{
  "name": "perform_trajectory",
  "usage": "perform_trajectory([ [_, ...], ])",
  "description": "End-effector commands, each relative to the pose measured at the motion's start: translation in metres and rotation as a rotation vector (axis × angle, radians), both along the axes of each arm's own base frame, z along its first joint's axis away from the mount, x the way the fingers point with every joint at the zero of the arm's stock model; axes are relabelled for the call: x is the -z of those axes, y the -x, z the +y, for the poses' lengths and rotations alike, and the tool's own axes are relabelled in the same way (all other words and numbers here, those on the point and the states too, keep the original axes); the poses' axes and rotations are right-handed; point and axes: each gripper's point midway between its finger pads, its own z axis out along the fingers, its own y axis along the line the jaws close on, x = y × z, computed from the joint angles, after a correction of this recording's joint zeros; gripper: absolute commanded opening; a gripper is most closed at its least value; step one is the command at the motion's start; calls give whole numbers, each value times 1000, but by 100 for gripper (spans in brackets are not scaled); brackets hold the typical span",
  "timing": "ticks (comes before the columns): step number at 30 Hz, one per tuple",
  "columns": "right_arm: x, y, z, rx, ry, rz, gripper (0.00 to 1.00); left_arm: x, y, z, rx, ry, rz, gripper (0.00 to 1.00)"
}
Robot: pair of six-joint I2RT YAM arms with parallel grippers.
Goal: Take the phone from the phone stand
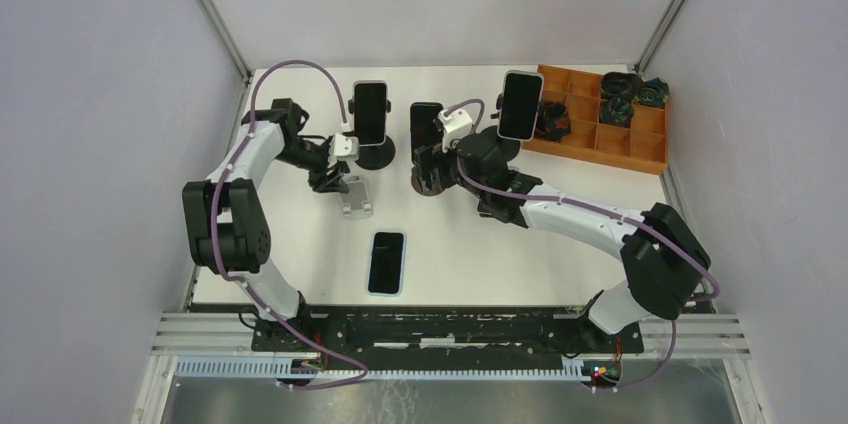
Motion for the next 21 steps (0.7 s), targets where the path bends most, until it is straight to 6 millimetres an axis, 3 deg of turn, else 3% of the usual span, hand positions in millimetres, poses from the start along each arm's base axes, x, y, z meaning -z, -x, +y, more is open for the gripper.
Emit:
perform_trajectory([
  [1, -11, -36, -8, 156, 3, -24, 97, -9, -8, 0, -40, -7, -27, 65],
  [3, -8, -46, -7, 164, 4, -16, 97, -23, -10, -1, -47, -1, -61, 73],
  [4, -4, -51, -7, 169, 9, -7, 98, -31, -10, -2, -52, 5, -78, 81],
  [5, -1, -56, -8, 178, 14, 0, 98, -41, -11, -3, -59, 12, -96, 96],
  [6, 2, -59, -8, 183, 16, 7, 98, -51, -12, -4, -68, 23, -110, 99],
  [14, 17, -86, -7, 217, 10, 25, 98, -138, 2, -18, -156, 144, -167, 100],
  [21, 37, -104, -8, 236, -21, 24, 98, -155, 22, -14, -186, 123, -211, 100],
])
